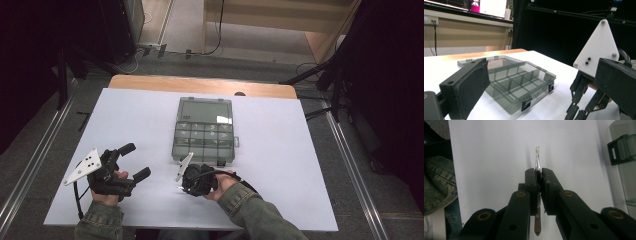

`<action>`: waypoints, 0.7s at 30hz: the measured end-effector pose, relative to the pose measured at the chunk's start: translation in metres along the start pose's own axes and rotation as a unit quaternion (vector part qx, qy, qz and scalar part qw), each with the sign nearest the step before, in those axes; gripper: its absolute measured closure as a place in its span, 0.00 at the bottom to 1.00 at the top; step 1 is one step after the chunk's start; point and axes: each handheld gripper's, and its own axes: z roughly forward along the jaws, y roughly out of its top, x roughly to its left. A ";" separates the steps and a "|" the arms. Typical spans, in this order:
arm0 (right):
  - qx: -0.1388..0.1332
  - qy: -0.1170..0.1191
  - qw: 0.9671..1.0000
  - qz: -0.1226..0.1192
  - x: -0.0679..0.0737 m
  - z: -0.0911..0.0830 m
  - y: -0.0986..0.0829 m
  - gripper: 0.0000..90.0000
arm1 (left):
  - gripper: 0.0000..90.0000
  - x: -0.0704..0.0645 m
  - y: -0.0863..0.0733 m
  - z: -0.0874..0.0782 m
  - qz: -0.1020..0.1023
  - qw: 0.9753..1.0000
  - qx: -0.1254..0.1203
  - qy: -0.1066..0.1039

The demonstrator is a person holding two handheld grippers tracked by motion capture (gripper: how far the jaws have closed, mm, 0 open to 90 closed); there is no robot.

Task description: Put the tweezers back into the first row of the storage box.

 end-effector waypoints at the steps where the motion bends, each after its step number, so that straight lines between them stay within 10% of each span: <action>1: -0.002 0.000 1.000 -0.002 -0.001 -0.001 0.000 0.96 | 0.00 0.000 0.000 0.000 0.000 1.000 0.000 0.000; 21: -0.041 -0.040 0.998 0.034 -0.036 -0.043 -0.002 0.96 | 0.00 0.001 0.000 0.000 -0.001 1.000 -0.002 0.000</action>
